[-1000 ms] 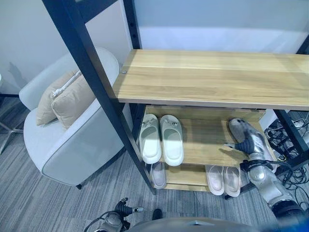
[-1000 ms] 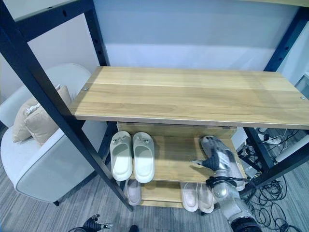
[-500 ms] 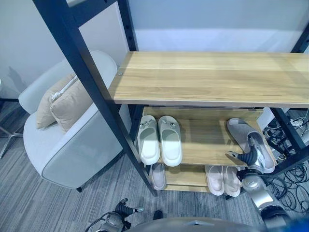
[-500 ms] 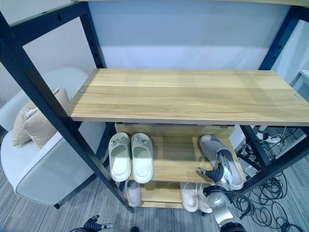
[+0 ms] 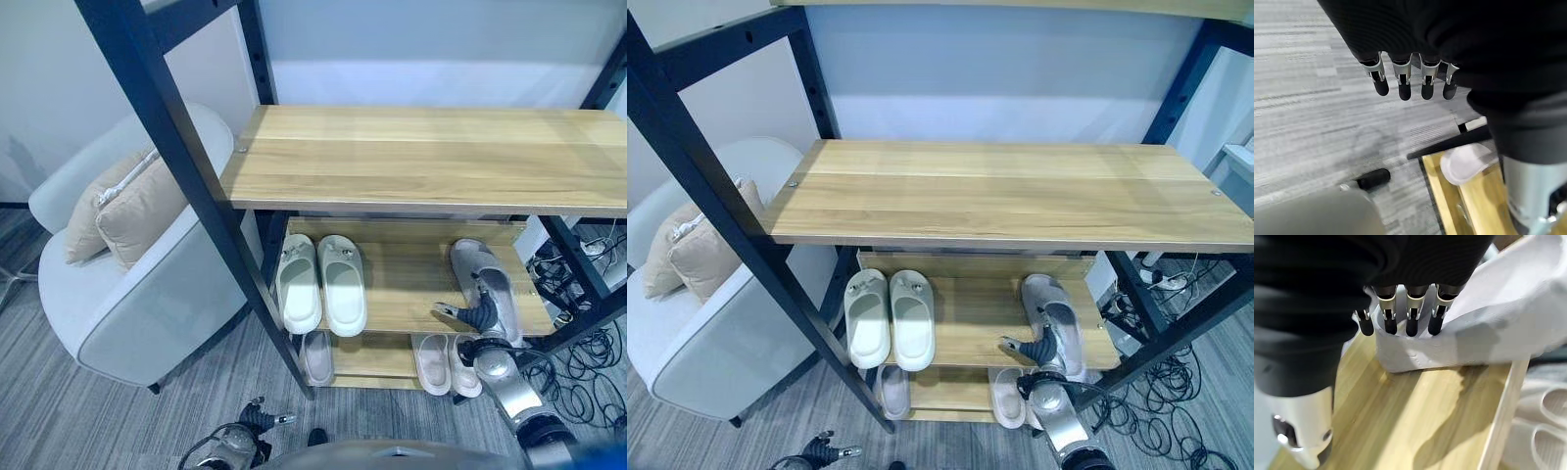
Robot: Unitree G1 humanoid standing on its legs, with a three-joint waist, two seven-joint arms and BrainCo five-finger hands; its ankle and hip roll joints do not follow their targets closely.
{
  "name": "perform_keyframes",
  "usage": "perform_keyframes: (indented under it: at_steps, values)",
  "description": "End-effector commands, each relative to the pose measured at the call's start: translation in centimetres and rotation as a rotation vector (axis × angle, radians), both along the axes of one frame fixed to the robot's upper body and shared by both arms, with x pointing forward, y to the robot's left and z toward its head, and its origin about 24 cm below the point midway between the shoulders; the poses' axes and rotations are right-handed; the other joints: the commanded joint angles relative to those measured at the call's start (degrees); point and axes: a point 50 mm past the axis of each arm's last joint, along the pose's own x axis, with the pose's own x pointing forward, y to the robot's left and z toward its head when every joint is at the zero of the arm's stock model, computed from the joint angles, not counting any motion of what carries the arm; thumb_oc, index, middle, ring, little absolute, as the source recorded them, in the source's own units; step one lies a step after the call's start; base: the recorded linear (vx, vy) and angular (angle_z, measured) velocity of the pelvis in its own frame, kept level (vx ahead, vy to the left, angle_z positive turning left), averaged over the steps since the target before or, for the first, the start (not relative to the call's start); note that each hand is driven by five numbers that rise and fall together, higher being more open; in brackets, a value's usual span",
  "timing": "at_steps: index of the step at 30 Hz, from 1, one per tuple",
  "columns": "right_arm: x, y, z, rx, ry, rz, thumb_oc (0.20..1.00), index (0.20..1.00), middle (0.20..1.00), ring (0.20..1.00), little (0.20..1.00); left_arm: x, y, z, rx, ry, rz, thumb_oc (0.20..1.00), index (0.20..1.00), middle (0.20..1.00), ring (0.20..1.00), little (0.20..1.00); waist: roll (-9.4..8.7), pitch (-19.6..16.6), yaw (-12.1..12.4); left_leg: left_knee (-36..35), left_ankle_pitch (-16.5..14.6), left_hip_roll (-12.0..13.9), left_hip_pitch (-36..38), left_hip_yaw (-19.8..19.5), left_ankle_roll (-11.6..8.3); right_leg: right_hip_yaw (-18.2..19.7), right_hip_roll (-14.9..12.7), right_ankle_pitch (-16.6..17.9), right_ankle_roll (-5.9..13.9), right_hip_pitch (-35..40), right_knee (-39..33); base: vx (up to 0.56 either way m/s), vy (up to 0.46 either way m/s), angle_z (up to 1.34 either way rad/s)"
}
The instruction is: Arrange the slippers neatly on the shoe rack.
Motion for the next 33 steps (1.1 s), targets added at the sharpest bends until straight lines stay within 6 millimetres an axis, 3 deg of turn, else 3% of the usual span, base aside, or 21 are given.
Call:
perform_keyframes:
  at_steps: [1,4,9,14,17,21,23,26,27,33]
  values:
    - [2.5,3.2,3.2,0.17,-0.18,0.125,1.0,1.0,1.0,1.0,1.0,0.4,-1.6,-0.2,-0.029,0.023,-0.005,1.0,1.0,1.0,1.0,1.0,-1.55,0.9,2.4,0.7,-7.9,1.7,3.5,3.2,-1.55,-0.3,-3.3,1.0,3.88,-3.1,0.5,0.0,0.0,0.0]
    - [2.6,3.8,3.6,0.197,-0.192,0.165,1.0,1.0,1.0,1.0,1.0,0.4,-1.6,-0.2,-0.031,0.021,-0.01,1.0,1.0,1.0,1.0,1.0,-1.57,1.0,2.4,0.7,-7.9,1.7,3.5,3.2,-1.55,-0.2,-3.3,1.0,3.86,-3.1,0.5,0.0,0.0,0.0]
    - [3.4,4.2,6.0,0.181,-0.284,0.284,1.0,1.0,1.0,1.0,1.0,0.4,-1.2,-0.2,-0.032,0.02,-0.036,1.0,1.0,1.0,1.0,1.0,-1.78,1.1,2.4,0.7,-8.0,1.6,3.5,3.3,-1.44,0.0,-3.4,1.1,3.92,-3.1,0.5,-0.01,0.004,0.02]
    - [3.6,3.0,6.8,0.079,-0.316,0.306,1.0,1.0,1.0,1.0,1.0,0.2,-1.0,-0.2,-0.036,0.021,-0.055,1.0,1.0,1.0,1.0,1.0,-1.96,1.1,2.5,0.7,-8.1,1.6,3.6,3.3,-1.3,0.0,-3.5,1.2,3.98,-3.1,0.5,0.0,0.0,0.0]
    - [3.2,0.7,7.2,-0.053,-0.329,0.252,1.0,1.0,1.0,1.0,1.0,-0.1,-1.0,-0.2,-0.043,0.03,-0.061,1.0,1.0,1.0,1.0,1.0,-2.08,1.0,2.3,0.7,-8.3,1.6,3.7,3.2,-1.19,-0.1,-3.5,1.1,4.04,-2.9,0.5,0.0,0.004,-0.01]
    - [3.0,-3.0,6.9,-0.379,-0.256,0.191,1.0,1.0,1.0,1.0,1.0,-0.2,-1.0,-0.2,-0.04,0.028,-0.072,1.0,1.0,1.0,1.0,1.0,-2.17,1.0,2.3,0.7,-8.6,1.5,3.9,3.2,-1.1,0.0,-3.5,1.0,4.17,-2.9,0.5,0.0,0.0,-0.01]
    - [3.1,-4.2,6.5,-0.456,-0.213,0.163,1.0,1.0,1.0,1.0,1.0,0.0,-1.0,-0.2,-0.037,0.023,-0.074,1.0,1.0,1.0,1.0,1.0,-2.25,1.0,2.3,0.7,-8.6,1.5,3.9,3.2,-1.11,-0.1,-3.5,1.0,4.21,-2.9,0.5,0.0,0.0,0.0]
    - [3.2,-4.7,5.9,-0.483,-0.172,0.146,1.0,1.0,1.0,1.0,1.0,0.3,-0.8,-0.1,-0.032,0.02,-0.074,1.0,1.0,1.0,1.0,1.0,-2.27,1.0,2.3,0.7,-8.5,1.5,3.8,3.2,-1.13,-0.1,-3.5,1.0,4.18,-2.9,0.5,0.0,0.0,0.0]
    - [3.1,-4.8,4.9,-0.474,-0.117,0.144,1.0,1.0,1.0,1.0,1.0,0.4,-0.8,-0.1,-0.032,0.019,-0.07,1.0,1.0,1.0,1.0,1.0,-2.28,1.0,2.4,0.7,-8.5,1.5,3.8,3.0,-1.13,-0.1,-3.4,0.9,4.13,-2.9,0.5,0.0,0.0,0.0]
    - [3.3,-4.0,3.8,-0.444,-0.072,0.17,1.0,1.0,1.0,1.0,1.0,-0.1,-0.6,-0.2,-0.025,0.036,-0.064,1.0,1.0,1.0,1.0,1.0,-2.28,0.9,2.7,0.7,-8.4,1.6,3.8,2.9,-1.2,-0.4,-3.3,0.8,4.11,-2.8,0.5,0.01,-0.001,0.0]
